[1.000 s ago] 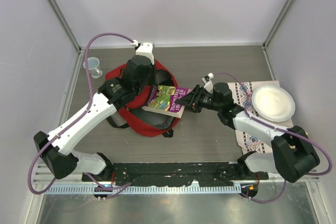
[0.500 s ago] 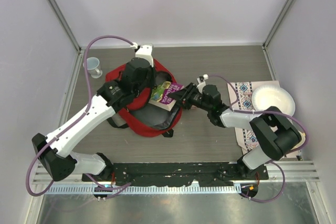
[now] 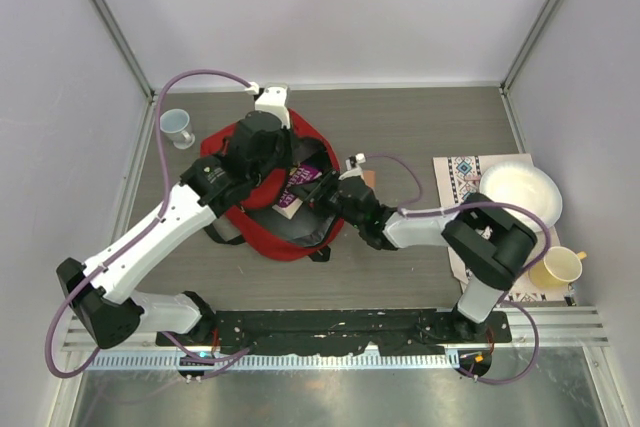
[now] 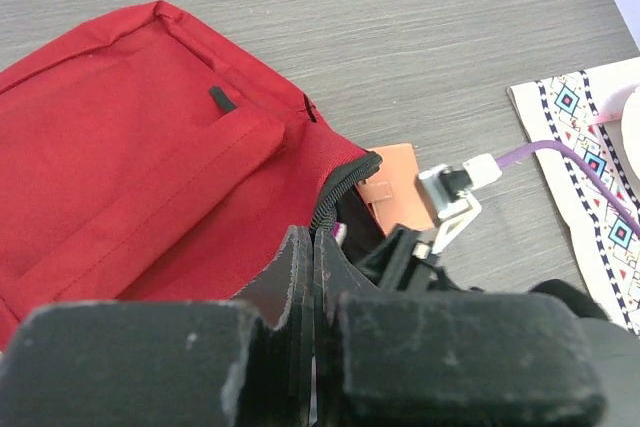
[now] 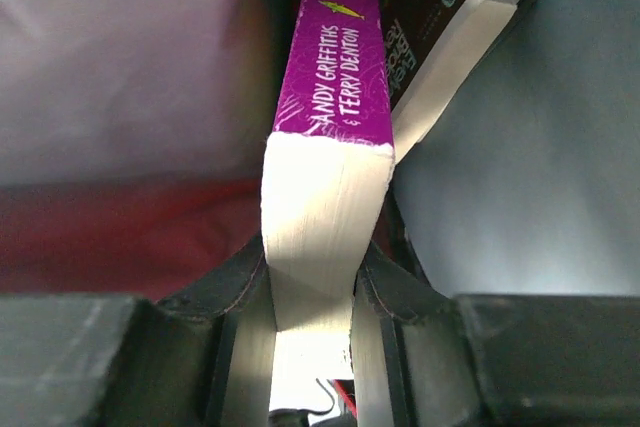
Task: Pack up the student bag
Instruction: Place the book in the student bag.
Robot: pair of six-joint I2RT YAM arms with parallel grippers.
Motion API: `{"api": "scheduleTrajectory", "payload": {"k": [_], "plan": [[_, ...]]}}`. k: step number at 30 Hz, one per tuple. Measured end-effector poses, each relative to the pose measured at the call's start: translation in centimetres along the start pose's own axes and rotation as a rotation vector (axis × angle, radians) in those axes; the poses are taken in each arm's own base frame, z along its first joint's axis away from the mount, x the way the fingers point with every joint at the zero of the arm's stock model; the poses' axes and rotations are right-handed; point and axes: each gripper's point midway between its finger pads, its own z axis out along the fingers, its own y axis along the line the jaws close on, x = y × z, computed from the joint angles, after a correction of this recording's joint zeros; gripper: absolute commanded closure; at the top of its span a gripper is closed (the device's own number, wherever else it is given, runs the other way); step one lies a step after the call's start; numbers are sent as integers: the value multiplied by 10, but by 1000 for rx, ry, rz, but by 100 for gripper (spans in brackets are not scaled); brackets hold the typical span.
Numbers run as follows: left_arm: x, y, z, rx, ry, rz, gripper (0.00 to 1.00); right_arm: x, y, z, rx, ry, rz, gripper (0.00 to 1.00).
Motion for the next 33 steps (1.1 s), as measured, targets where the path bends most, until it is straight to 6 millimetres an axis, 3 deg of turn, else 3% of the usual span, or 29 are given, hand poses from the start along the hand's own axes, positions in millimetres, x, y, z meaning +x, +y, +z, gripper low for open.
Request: {"api": "scheduleTrajectory", "payload": {"k": [3, 7, 10, 14, 16, 17, 20, 24, 27, 29, 30, 31, 33], "plan": [[0, -1, -3, 9, 0, -1, 100, 5, -7, 21, 6, -36, -2, 98], [-5, 6, -11, -13, -18, 11, 100, 5, 0, 51, -32, -79, 15, 92], [-8, 9, -18, -15, -30, 20, 100, 1, -1, 66, -41, -106, 18, 79], [-9, 10, -23, -9, -35, 15, 100, -1, -2, 73, -39, -123, 9, 58], [-5, 10, -23, -9, -27, 15, 100, 0, -4, 75, -38, -120, 2, 52], [-2, 11, -22, -9, -22, 15, 100, 2, -8, 74, -31, -113, -4, 43], [3, 10, -20, -7, -10, 11, 100, 7, -30, 68, 12, -87, -27, 38], [9, 11, -18, -9, 0, 8, 100, 15, -61, 54, 86, -49, -67, 36], [10, 11, -18, -8, 2, 8, 100, 16, -59, 47, 88, -35, -87, 35], [10, 10, -18, -5, 4, 9, 100, 15, -51, 43, 73, -30, -96, 40], [11, 10, -18, -3, 5, 9, 100, 15, -48, 41, 66, -27, -97, 44], [11, 10, -18, -3, 4, 8, 100, 14, -44, 38, 57, -26, -97, 55], [11, 11, -18, -2, 4, 8, 100, 13, -40, 35, 47, -24, -103, 61]]}}
